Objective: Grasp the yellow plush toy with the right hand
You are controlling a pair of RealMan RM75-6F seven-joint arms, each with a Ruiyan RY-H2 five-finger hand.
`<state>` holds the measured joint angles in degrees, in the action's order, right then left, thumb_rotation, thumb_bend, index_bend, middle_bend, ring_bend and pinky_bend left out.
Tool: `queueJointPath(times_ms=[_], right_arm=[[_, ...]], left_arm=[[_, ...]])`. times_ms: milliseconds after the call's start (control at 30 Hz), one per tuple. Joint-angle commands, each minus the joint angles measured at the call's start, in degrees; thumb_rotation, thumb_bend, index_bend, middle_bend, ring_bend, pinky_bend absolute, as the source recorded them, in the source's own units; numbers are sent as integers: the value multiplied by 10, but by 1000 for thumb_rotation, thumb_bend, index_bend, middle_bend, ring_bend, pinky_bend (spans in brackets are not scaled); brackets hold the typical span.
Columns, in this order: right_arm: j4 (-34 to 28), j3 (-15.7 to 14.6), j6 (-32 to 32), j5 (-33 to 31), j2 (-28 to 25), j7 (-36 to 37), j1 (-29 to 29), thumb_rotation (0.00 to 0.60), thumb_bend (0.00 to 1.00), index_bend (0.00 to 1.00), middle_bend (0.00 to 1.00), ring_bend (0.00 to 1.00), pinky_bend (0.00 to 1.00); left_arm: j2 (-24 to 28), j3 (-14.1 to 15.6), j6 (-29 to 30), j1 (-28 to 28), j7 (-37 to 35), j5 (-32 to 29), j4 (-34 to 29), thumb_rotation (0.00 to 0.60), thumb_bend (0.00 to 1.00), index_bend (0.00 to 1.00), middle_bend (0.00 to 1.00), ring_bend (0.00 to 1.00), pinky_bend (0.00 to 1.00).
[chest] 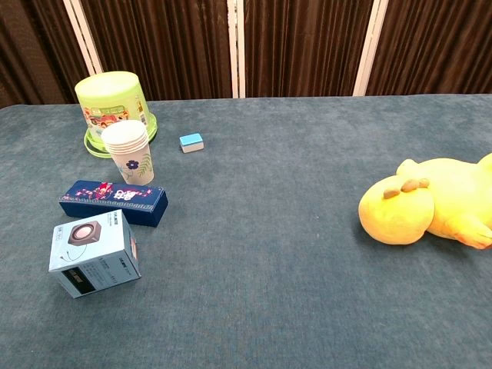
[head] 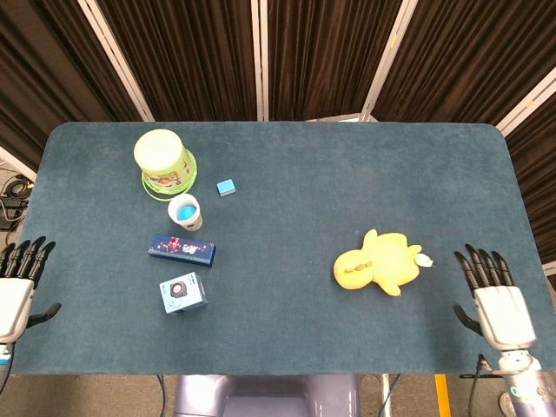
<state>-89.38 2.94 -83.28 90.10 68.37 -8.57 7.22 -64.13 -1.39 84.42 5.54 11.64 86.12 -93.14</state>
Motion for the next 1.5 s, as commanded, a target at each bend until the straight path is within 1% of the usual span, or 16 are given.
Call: queueJointPath(times_ms=[33, 67, 133, 233, 400, 433, 567, 833, 1200, 1333, 1500], right_arm=[[29, 18, 29, 1, 49, -35, 35, 600, 948, 0, 0, 0, 0], [35, 21, 31, 3, 60, -39, 42, 600, 981, 0, 0, 0, 0], [46, 27, 40, 7, 85, -45, 57, 600, 1000, 0, 0, 0, 0], [66, 33, 49, 11, 116, -57, 76, 600, 1000, 0, 0, 0, 0], [93, 32, 64, 16, 146, -70, 94, 600, 1000, 0, 0, 0, 0], [102, 31, 74, 16, 160, -73, 103, 600, 1000, 0, 0, 0, 0], [127, 32, 87, 5, 186, -77, 113, 600, 1000, 0, 0, 0, 0], [166, 32, 92, -9, 220, -62, 121, 600, 1000, 0, 0, 0, 0], [207, 23, 106, -17, 257, -64, 132, 600, 1000, 0, 0, 0, 0], [223, 16, 112, -13, 264, -68, 138, 600, 1000, 0, 0, 0, 0], [257, 7, 128, -13, 280, -66, 146, 600, 1000, 0, 0, 0, 0]], left_arm=[[-2, -1, 1, 0, 0, 0, 1, 600, 84, 0, 0, 0, 0], [-2, -1, 0, 0, 0, -1, 1, 600, 84, 0, 0, 0, 0], [-2, -1, -2, 1, -2, -3, 2, 600, 84, 0, 0, 0, 0], [-2, -3, -3, 2, -7, -5, 3, 600, 84, 0, 0, 0, 0], [-2, -4, -5, 3, -12, -8, 5, 600, 84, 0, 0, 0, 0], [-2, -5, -8, 4, -13, -11, 6, 600, 84, 0, 0, 0, 0], [-3, -4, -12, 5, -13, -13, 6, 600, 84, 0, 0, 0, 0], [-7, -3, -17, 7, -6, -15, 7, 600, 84, 0, 0, 0, 0], [-8, -2, -20, 8, -3, -17, 7, 600, 83, 0, 0, 0, 0], [-10, -2, -24, 10, 2, -19, 9, 600, 83, 0, 0, 0, 0], [-13, 0, -26, 11, 9, -19, 9, 600, 84, 0, 0, 0, 0]])
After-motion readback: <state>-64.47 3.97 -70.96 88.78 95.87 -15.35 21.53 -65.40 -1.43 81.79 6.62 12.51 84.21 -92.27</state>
